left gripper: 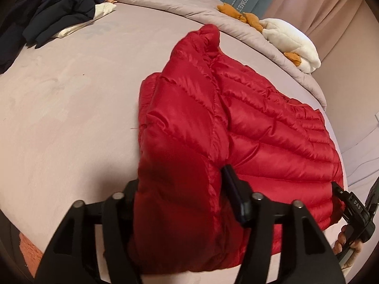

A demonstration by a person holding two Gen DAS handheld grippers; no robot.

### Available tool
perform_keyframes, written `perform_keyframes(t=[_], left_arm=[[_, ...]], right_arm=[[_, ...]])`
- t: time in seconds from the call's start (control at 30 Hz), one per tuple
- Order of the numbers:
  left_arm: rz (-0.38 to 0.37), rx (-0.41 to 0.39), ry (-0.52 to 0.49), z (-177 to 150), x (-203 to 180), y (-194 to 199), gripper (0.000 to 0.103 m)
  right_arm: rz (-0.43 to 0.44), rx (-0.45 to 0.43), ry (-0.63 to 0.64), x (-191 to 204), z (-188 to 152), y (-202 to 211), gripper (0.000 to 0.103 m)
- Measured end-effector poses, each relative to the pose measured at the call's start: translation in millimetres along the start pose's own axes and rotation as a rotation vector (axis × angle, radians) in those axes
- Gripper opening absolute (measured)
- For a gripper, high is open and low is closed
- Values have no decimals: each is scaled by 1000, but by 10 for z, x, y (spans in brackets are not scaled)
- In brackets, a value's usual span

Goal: Fold large clothes

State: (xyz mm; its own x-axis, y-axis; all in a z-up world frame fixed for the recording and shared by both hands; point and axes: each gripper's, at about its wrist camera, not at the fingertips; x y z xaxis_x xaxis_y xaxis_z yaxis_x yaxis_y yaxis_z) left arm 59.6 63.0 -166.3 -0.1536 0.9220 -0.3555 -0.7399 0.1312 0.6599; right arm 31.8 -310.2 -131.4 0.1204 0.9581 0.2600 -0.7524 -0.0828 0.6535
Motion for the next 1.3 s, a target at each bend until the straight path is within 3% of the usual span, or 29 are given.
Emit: perform_keyframes(t=[0.03, 0.1, 0.13, 0.2, 0.3, 0.47, 0.7, 0.83, 0.97, 1.17, 1.3], left_arm=[[-9, -8, 10, 2, 23, 41, 64], [-8, -29, 17, 12, 66, 138, 80], [-2, -45, 14, 19, 69, 195, 83], [7, -81, 7, 42, 65, 325, 91], [4, -133, -6, 91, 15, 577, 103], [-22, -221, -33, 155, -102, 1015, 103], [-50, -321, -105, 137, -399, 1455, 103], [-33, -360, -163, 42, -526, 1546, 103], [-26, -358, -189, -82, -566, 1497, 103], [-28, -265, -175, -235, -571, 1178, 103], [-9, -251, -188, -266, -610, 1114, 103]], right_arm=[[-25, -5, 9, 0, 4, 17, 60], [-73, -30, 35, 29, 22, 87, 67], [-89, -47, 46, 43, 38, 136, 67], [-79, -63, 32, 50, 68, 222, 72], [-44, -124, 10, 108, 101, 427, 89], [10, -240, 90, 382, 149, 825, 101], [131, -319, 178, 865, 132, 1102, 102], [136, -331, 239, 1080, 55, 1100, 102], [104, -343, 292, 1193, -85, 1084, 102], [85, -326, 346, 1271, -231, 1085, 102], [70, -320, 376, 1294, -289, 1106, 102]])
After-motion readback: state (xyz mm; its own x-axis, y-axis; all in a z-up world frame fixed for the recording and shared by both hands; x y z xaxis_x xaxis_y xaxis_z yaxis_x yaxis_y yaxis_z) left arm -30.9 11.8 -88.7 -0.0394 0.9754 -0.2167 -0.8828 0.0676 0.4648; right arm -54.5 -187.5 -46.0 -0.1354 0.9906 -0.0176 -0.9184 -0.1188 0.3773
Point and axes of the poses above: each gripper's, at about its wrist camera, not at the fingertips, and y roughly against the way its jaws point, x to its left, z to its top, and after that the axes turned 12 degrees about -x, right-handed
